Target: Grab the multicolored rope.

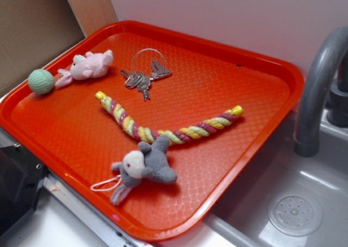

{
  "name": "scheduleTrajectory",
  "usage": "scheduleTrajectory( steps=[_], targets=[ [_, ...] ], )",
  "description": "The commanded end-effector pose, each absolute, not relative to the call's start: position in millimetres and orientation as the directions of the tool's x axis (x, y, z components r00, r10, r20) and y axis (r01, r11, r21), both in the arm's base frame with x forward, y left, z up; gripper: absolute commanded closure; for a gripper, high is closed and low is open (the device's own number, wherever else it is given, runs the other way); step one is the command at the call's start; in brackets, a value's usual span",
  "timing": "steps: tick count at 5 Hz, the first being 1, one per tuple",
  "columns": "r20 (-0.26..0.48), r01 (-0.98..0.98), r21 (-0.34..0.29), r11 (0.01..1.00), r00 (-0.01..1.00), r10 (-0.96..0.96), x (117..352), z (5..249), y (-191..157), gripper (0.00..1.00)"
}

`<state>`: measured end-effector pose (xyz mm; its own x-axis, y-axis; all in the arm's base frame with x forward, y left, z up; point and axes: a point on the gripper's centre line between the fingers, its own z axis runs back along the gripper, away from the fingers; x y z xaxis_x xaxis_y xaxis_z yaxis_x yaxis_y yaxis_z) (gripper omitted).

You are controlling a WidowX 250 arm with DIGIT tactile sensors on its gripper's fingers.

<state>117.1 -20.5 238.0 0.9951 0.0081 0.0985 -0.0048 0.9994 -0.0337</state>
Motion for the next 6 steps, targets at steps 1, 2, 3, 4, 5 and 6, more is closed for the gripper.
scheduleTrajectory(
  steps=[1,2,3,4,5,6],
  targets=[
    [0.099,-0.005,-0.034,0.999,0.995,0.008,117.1,238.0,-20.5,0.0],
    [0.3,0.227,-0.023,0.974,0.931,-0.21,137.1,229.3,-14.0,0.0],
    [0.368,0.451,0.035,0.892,0.824,-0.431,167.1,212.6,-12.8,0.0],
    [0.352,0.647,0.073,0.759,0.695,-0.627,201.9,188.3,-17.7,0.0],
    [0.331,0.777,0.093,0.622,0.565,-0.756,216.2,165.9,-33.4,0.0],
    [0.329,0.857,0.124,0.5,0.44,-0.836,209.1,150.2,-50.0,0.0]
  ],
)
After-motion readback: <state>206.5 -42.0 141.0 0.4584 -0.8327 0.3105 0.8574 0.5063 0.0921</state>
